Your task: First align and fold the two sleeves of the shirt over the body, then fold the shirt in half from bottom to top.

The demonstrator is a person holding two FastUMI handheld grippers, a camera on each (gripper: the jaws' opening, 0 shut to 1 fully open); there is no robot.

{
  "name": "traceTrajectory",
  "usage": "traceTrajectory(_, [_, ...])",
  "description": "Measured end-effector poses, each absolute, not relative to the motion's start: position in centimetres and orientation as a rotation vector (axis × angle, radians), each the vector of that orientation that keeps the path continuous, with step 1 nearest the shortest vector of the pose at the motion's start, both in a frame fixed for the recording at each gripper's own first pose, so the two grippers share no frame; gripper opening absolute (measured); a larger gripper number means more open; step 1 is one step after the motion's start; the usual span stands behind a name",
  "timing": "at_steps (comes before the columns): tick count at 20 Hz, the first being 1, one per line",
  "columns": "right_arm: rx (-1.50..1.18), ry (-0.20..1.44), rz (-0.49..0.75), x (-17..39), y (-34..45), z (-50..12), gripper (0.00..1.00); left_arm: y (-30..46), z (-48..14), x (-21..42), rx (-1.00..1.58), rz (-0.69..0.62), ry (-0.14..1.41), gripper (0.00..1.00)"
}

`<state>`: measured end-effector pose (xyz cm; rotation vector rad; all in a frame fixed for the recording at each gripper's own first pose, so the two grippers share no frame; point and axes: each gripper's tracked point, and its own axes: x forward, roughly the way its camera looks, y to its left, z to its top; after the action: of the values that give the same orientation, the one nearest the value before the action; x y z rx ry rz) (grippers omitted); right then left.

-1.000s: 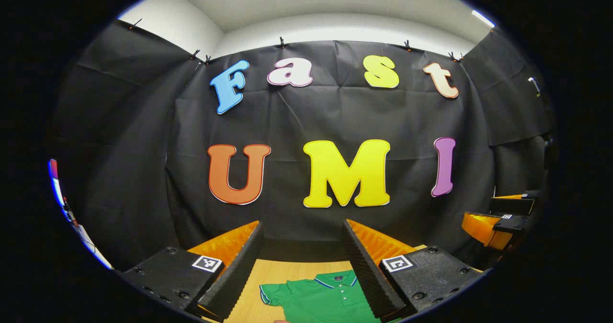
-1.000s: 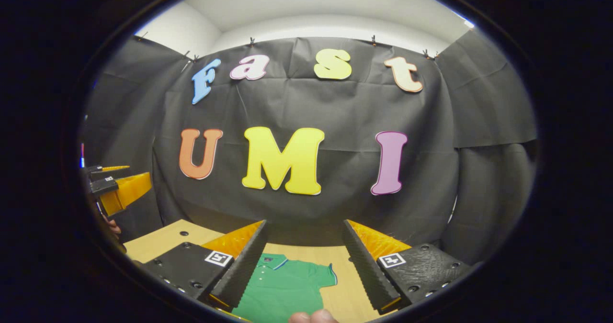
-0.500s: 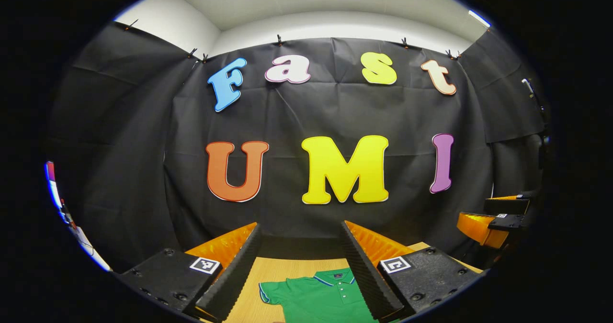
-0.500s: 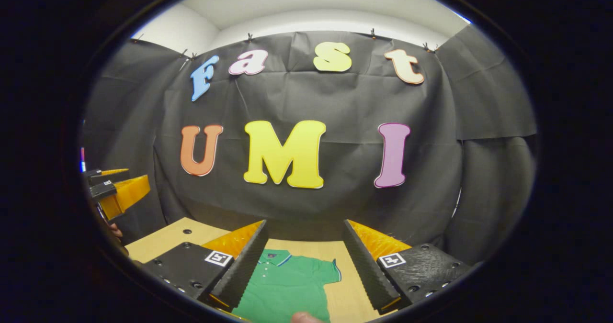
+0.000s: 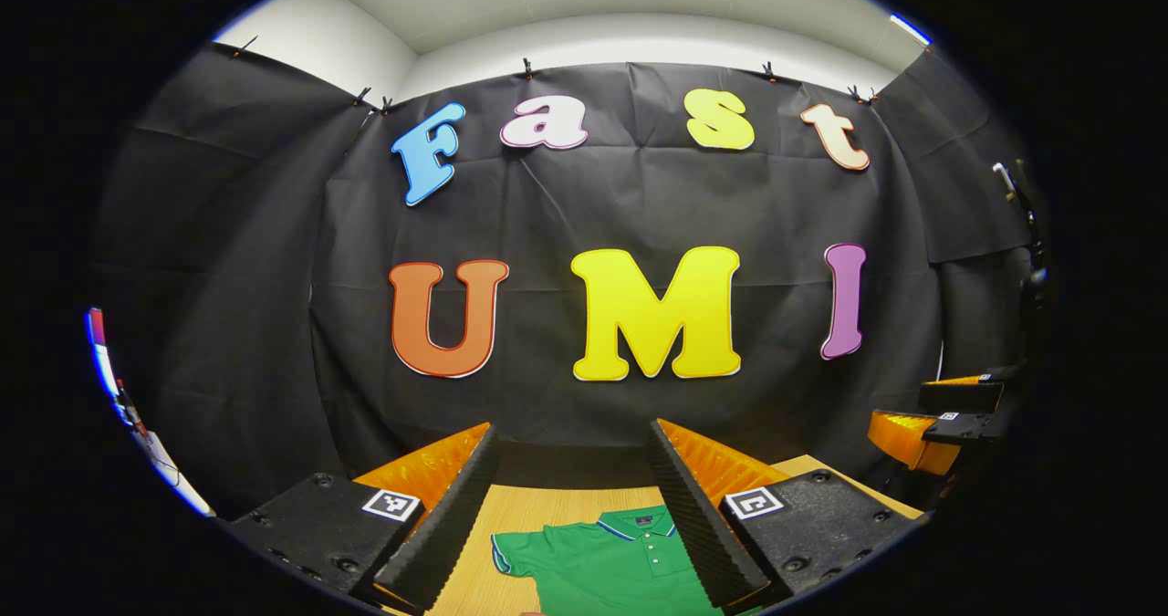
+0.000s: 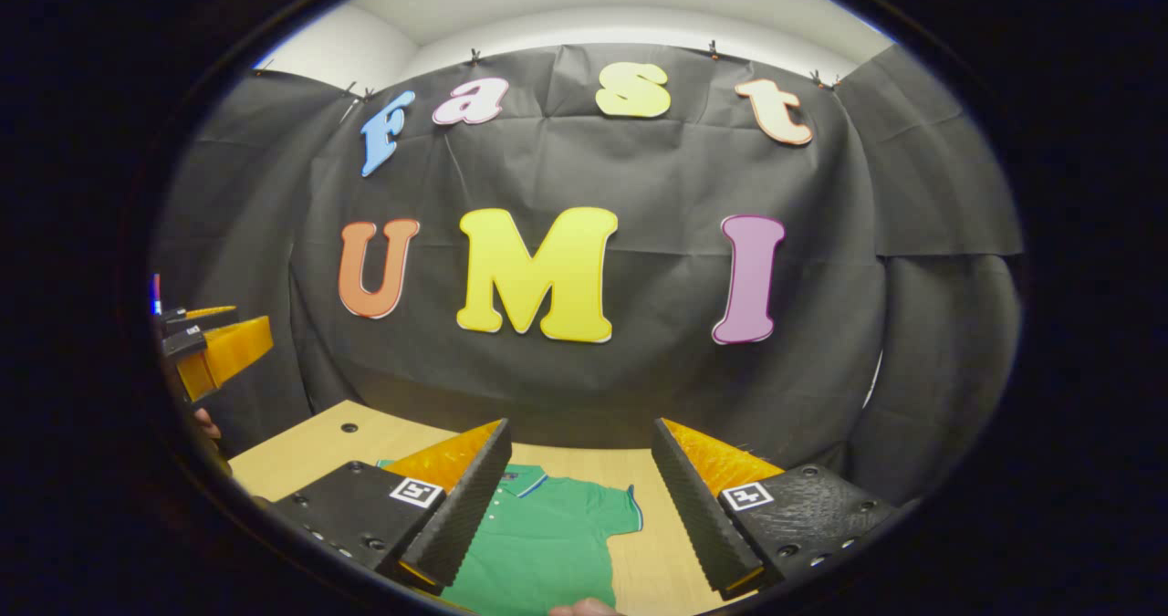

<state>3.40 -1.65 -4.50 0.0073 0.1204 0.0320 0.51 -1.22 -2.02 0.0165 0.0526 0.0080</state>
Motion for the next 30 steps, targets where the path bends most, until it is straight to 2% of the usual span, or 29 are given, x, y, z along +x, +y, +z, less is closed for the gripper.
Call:
traceTrajectory(8, [0.001, 0.336, 0.036, 11.7, -6.0, -15.7, 0.95, -1.6, -3.3, 2.0, 0.025, 0.052, 0.080, 1.00])
traceTrajectory(11, [-0.002, 0.432, 0.037, 14.8, -7.4, -20.8, 0.98, -1.5, -4.0, 2.6, 0.035, 0.073, 0.098, 1.00])
traceTrajectory(17, [-0.008, 0.547, 0.009, 20.1, -10.2, -28.9, 0.96, -2.0, -6.0, 3.6, 0.051, 0.095, 0.135, 1.00])
traceTrajectory(22, [-0.045, 0.622, 0.024, 24.0, -10.7, -34.4, 0.94, -2.1, -7.7, 4.3, 0.083, 0.117, 0.178, 1.00])
traceTrajectory(23, [-0.047, 0.636, 0.031, 24.5, -10.6, -35.2, 0.98, -2.2, -7.9, 4.4, 0.084, 0.120, 0.184, 1.00])
traceTrajectory(24, [-0.042, 0.645, 0.033, 25.0, -10.5, -36.1, 0.96, -2.3, -8.3, 4.3, 0.086, 0.124, 0.191, 1.00])
traceTrajectory(26, [-0.024, 0.662, 0.026, 26.0, -10.7, -37.4, 0.98, -2.2, -8.9, 4.4, 0.093, 0.135, 0.206, 1.00])
traceTrajectory(30, [-0.008, 0.714, 0.032, 27.5, -11.1, -40.0, 0.95, -2.0, -10.2, 4.1, 0.105, 0.157, 0.238, 1.00])
